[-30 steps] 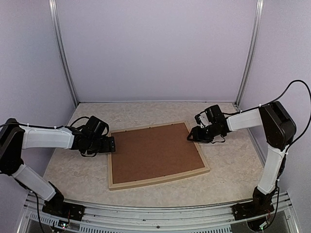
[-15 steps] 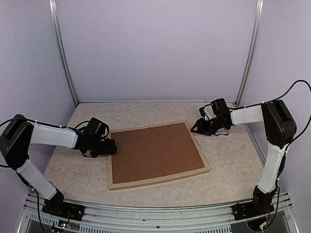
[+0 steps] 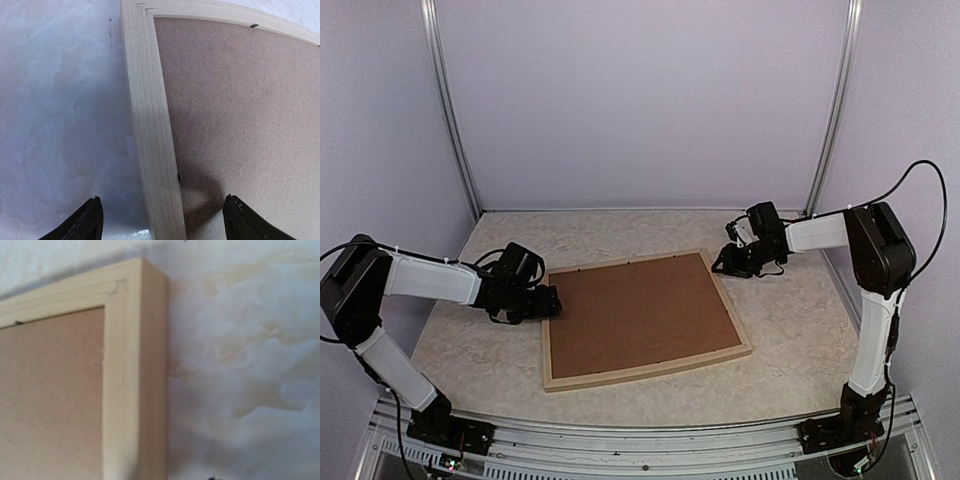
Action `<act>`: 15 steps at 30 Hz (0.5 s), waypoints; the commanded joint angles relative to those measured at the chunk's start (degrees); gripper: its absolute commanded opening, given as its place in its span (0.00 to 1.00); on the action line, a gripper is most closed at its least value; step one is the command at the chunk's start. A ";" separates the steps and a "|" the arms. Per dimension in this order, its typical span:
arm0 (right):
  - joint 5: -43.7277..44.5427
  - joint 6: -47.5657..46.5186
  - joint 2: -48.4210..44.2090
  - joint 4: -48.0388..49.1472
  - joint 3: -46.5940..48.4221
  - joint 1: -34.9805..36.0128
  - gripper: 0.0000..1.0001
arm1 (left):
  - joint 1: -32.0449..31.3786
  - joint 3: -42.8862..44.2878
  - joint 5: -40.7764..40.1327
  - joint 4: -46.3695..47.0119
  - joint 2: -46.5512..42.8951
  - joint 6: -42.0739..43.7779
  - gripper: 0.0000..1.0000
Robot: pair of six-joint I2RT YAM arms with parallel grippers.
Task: Put the photo into the frame
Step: Press the fastener onto the backboard.
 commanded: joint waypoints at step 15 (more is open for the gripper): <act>2.31 -1.29 3.35 -2.23 1.18 2.97 0.40 | 0.47 -0.89 0.27 1.11 0.27 0.99 0.82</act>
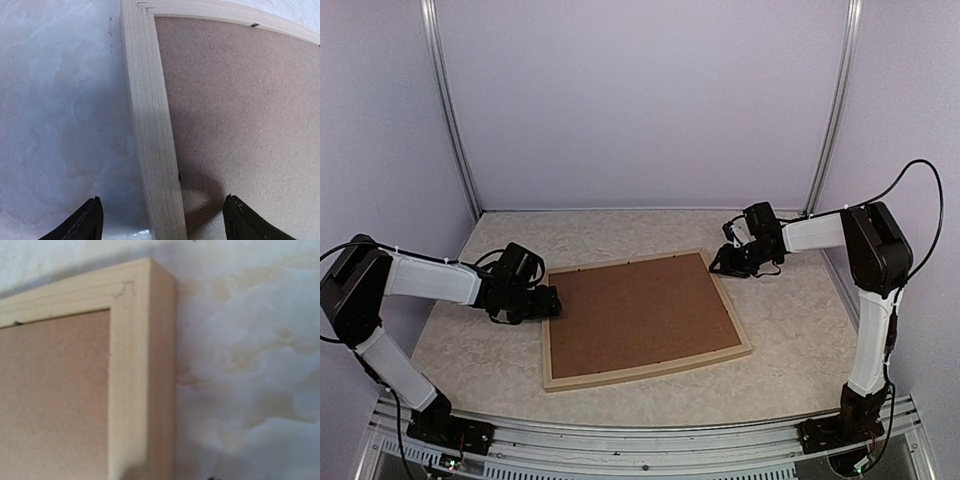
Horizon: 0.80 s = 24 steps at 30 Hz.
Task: Put the photo into the frame
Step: Press the fastener onto the backboard.
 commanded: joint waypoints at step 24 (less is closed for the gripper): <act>16.78 0.78 -1.59 -3.57 -4.75 10.69 0.38 | 0.51 -0.95 0.55 1.02 1.26 1.24 0.82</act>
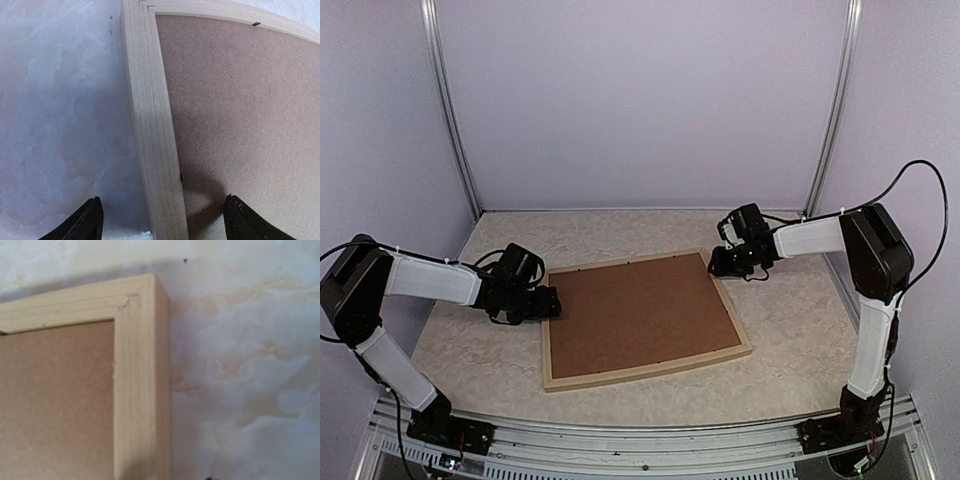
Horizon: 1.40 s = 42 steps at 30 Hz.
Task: Put the photo into the frame
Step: Press the fastener onto the backboard.
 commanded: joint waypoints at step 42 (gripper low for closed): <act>-6.20 2.08 -4.86 -2.01 -1.93 0.57 0.42 | 0.52 -1.41 -0.54 0.58 -0.22 1.17 0.89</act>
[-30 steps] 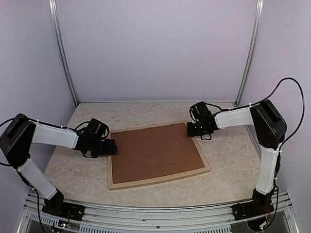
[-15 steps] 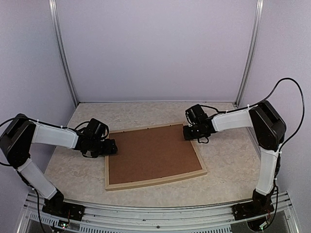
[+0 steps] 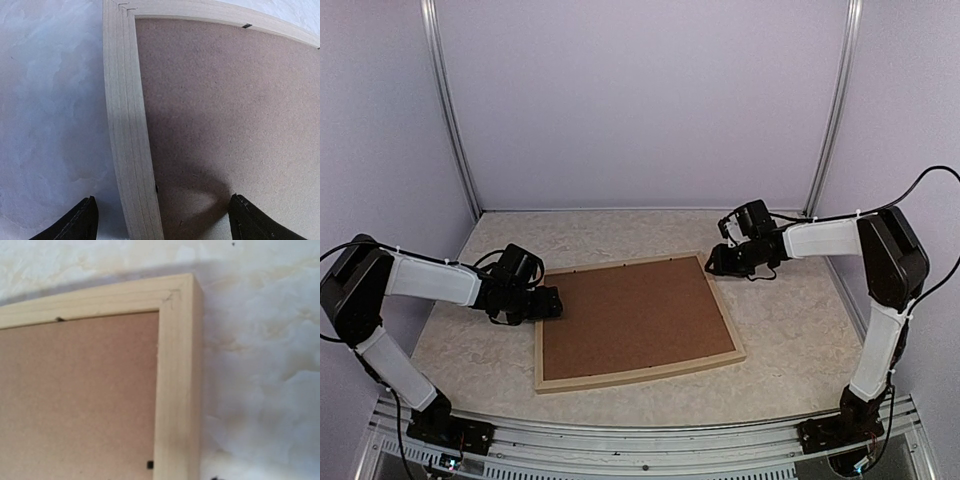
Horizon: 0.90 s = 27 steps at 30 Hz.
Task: Put the photo into the frame
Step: Press the fastener onto the backboard.
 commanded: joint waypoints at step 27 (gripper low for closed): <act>-6.13 -1.20 2.98 1.36 1.65 -3.67 0.39 | 0.27 -1.74 -1.87 -0.96 -1.22 1.00 0.95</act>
